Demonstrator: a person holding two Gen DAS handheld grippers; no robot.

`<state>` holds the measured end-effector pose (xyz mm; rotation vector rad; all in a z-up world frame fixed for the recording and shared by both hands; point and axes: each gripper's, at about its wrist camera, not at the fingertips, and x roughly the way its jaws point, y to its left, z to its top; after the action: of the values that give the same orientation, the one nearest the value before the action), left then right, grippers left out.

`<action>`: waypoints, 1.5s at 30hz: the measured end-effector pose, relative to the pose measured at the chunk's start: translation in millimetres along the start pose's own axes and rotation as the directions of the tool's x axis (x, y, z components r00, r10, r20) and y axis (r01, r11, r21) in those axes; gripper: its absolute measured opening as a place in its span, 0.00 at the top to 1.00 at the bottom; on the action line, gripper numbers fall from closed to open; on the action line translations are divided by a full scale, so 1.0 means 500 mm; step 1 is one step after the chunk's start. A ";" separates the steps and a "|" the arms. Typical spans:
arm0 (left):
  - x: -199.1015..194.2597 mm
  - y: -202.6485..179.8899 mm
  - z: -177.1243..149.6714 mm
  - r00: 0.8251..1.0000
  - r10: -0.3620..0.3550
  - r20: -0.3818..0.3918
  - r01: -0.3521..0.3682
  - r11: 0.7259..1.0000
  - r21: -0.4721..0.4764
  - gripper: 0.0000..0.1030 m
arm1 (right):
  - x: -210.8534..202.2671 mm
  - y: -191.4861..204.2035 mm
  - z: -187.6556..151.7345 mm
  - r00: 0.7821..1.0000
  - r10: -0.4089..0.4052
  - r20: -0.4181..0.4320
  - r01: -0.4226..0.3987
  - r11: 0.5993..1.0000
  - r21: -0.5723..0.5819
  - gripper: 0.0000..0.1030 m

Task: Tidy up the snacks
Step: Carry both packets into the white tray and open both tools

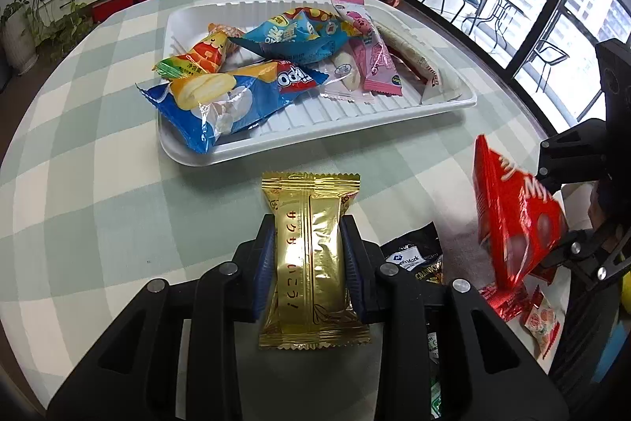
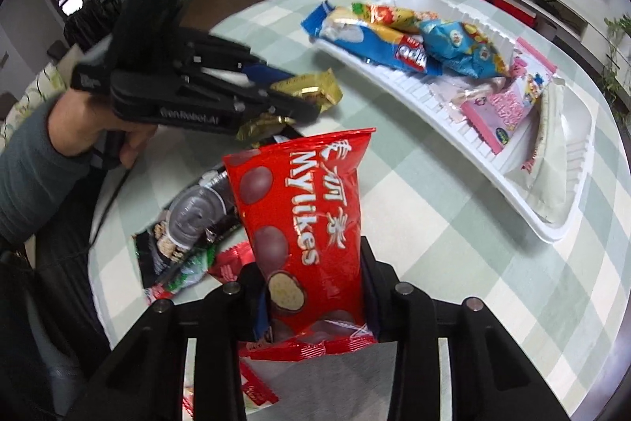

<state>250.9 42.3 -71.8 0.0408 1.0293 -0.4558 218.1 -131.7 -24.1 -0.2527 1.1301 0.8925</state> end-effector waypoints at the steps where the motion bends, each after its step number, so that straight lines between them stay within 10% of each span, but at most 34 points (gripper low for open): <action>1: -0.002 0.002 -0.002 1.000 -0.006 0.002 0.006 1.000 -0.006 0.72 | -0.010 -0.007 -0.002 1.000 0.012 0.028 -0.012 0.999 0.033 0.62; 14: -0.075 0.012 -0.057 0.992 -0.084 0.089 0.094 0.989 -0.115 0.72 | -0.092 -0.037 -0.085 0.956 -0.026 0.291 -0.101 0.906 0.412 0.62; 29: -0.212 0.061 -0.051 0.963 -0.114 0.243 0.169 0.961 -0.219 0.72 | -0.198 -0.154 -0.211 0.899 -0.257 0.356 -0.109 0.655 0.747 0.62; 38: -0.316 0.101 0.099 0.944 -0.053 0.327 0.112 0.980 -0.164 0.72 | -0.329 -0.204 -0.152 0.816 -0.398 0.419 -0.081 0.639 0.765 0.62; 45: -0.289 0.103 0.252 0.953 -0.027 0.302 0.064 0.992 -0.111 0.72 | -0.331 -0.193 0.005 0.783 -0.395 0.480 -0.069 0.712 0.699 0.62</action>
<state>311.3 108.5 105.4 -0.1564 0.7566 -0.4264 267.5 -273.0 95.7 0.5266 0.7322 0.2727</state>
